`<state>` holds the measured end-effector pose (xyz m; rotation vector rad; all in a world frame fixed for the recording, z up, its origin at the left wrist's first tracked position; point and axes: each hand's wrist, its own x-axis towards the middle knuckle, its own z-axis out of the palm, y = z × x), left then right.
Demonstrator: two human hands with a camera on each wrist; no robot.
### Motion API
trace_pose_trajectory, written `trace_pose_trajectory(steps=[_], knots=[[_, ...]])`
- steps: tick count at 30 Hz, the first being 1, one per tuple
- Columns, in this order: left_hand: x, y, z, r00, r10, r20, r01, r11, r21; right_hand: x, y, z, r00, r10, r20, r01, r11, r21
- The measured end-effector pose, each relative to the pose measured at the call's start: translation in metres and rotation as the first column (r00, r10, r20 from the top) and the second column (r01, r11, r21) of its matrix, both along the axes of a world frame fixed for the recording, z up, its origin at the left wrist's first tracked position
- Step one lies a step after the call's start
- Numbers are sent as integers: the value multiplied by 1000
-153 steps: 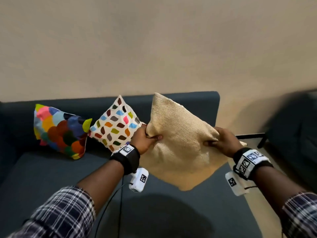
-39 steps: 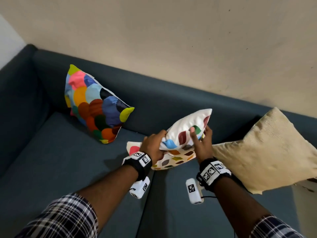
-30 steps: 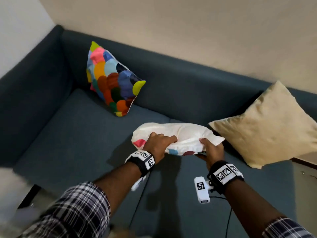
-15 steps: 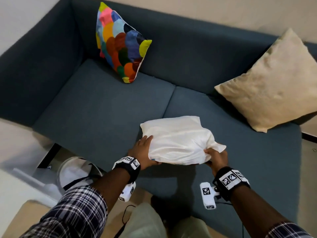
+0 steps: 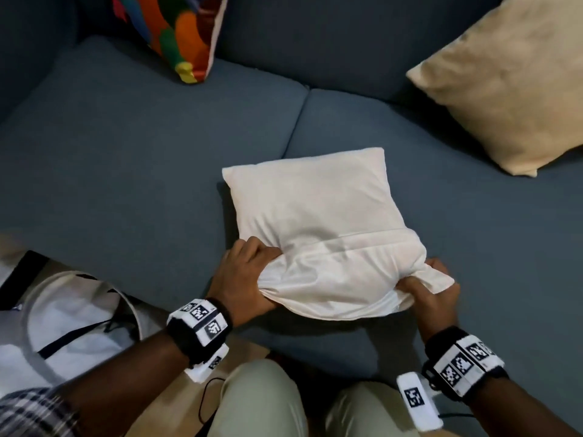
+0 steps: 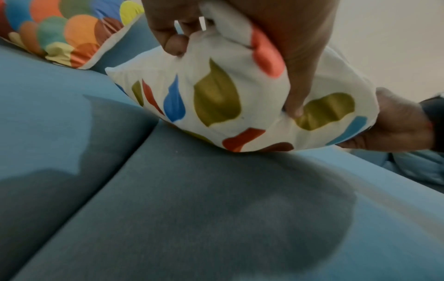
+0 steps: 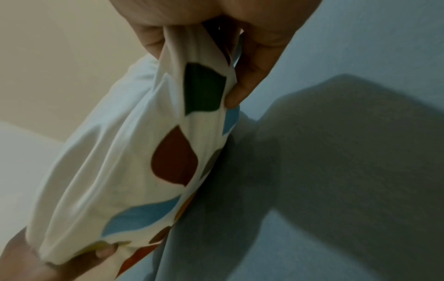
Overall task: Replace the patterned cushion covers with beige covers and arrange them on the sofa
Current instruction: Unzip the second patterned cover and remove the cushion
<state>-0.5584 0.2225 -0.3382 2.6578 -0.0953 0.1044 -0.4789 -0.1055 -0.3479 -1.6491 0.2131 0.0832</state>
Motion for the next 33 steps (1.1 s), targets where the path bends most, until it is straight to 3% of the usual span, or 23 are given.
trace_pose_trajectory(steps=[5,9,13,18,21,25,28,33], knots=[[-9,4,-19,968,-73,239,42,990,131,-14,-13,-19,980,110,165,-107,994,-30],[-21,6,-24,947,-98,307,46,984,173,-28,-13,-22,953,163,254,-142,985,-101],[-30,0,-20,961,-78,265,15,973,230,-43,-18,-23,954,196,229,-183,980,-76],[-62,-10,1,990,34,133,-79,933,351,-71,-43,-8,962,200,187,-167,970,-177],[-87,-15,11,996,23,88,-52,938,342,-98,-64,20,987,121,101,-98,973,-209],[-108,-22,12,998,-23,54,2,934,356,-126,-72,50,978,204,-50,-210,929,-306],[-117,-28,12,1000,-18,15,10,914,406,-133,-57,61,969,245,5,-226,898,-378],[-119,-43,17,1000,-6,-16,12,919,393,-125,-1,66,891,424,163,-208,700,-684]])
